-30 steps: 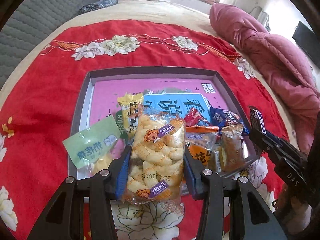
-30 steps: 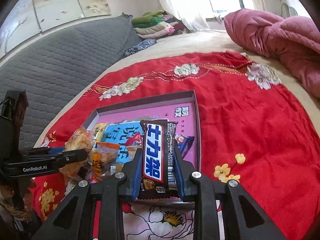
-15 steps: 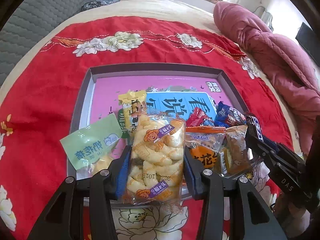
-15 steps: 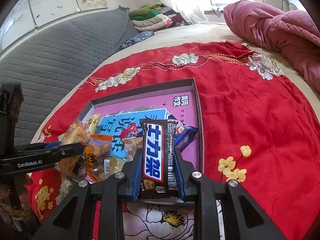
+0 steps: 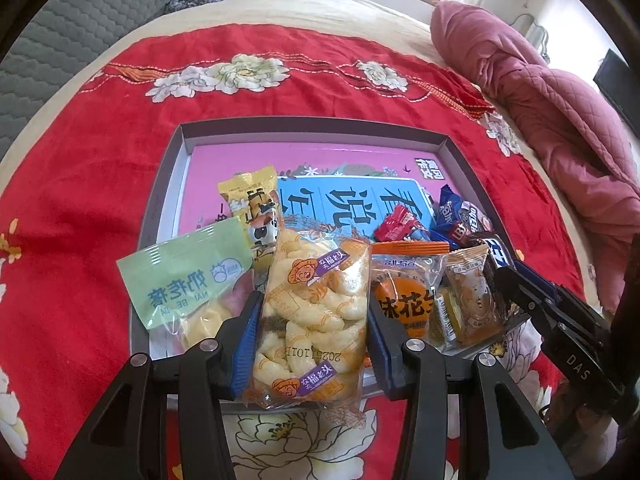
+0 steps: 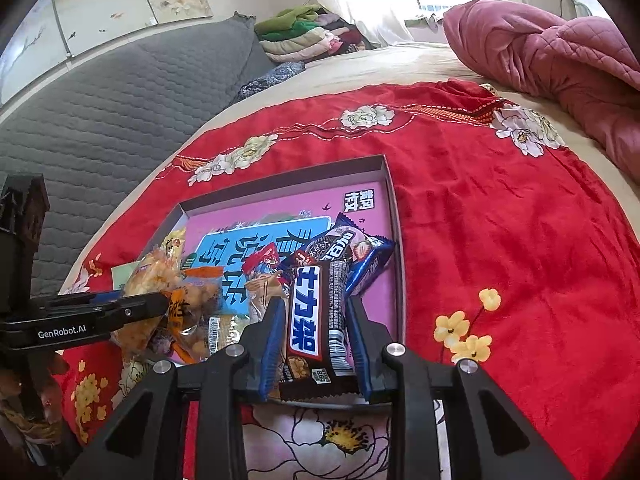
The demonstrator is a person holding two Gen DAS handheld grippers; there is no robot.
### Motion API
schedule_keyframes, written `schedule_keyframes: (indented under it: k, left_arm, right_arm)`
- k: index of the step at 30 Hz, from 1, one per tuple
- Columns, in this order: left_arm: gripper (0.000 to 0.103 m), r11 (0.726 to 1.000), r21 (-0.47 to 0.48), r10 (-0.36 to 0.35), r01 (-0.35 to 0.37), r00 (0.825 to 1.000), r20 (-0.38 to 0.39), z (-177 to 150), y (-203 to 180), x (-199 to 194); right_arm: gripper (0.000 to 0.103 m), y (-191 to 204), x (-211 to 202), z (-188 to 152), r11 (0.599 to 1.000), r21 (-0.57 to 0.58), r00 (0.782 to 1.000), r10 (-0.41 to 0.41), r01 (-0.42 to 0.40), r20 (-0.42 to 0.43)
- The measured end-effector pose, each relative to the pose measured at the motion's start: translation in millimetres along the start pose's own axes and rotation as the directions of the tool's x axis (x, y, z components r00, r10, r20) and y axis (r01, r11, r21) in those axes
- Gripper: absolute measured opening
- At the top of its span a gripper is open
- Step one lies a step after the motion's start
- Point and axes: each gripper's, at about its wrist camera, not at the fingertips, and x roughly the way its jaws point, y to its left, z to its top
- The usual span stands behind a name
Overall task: Organize snacks
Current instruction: 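Lower the chocolate bar and puffed snack bag into the tray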
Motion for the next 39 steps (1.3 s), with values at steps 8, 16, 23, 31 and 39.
schedule_keyframes:
  k: [8,16,23,31,39]
  left_arm:
    - [0.05,1.0,0.003,-0.008,0.008,1.0,-0.003,-0.1,0.6,-0.3]
    - [0.05,1.0,0.003,-0.008,0.008,1.0,-0.011,0.3,-0.5,0.8]
    - [0.05,1.0,0.001,0.0,0.0,1.0,-0.003,2.1,0.7,1.6]
    - [0.05,1.0,0.008,0.013,-0.013,0.999,0.033,15.3,2.4,3.2]
    - [0.054,1.0,0.019,-0.004,0.003,0.999,0.051,17.6,-1.5,-5.2]
  right_arm:
    - [0.036,-0.9,-2.2,0.1,1.0,0.008,1.0,-0.002,0.002,0.008]
    - [0.037,-1.3,-2.6,0.2,1.0,0.013,1.0,0.0,0.0,0.006]
    - [0.037,0.3,-1.6,0.5,1.0,0.006,1.0,-0.002,0.002,0.004]
    - [0.037,-0.5,-1.0,0.3,1.0,0.006,1.0,-0.01,0.01,0.003]
    - [0.038,-0.1,-2.8,0.6,1.0,0.004,1.0,-0.006,0.006,0.009]
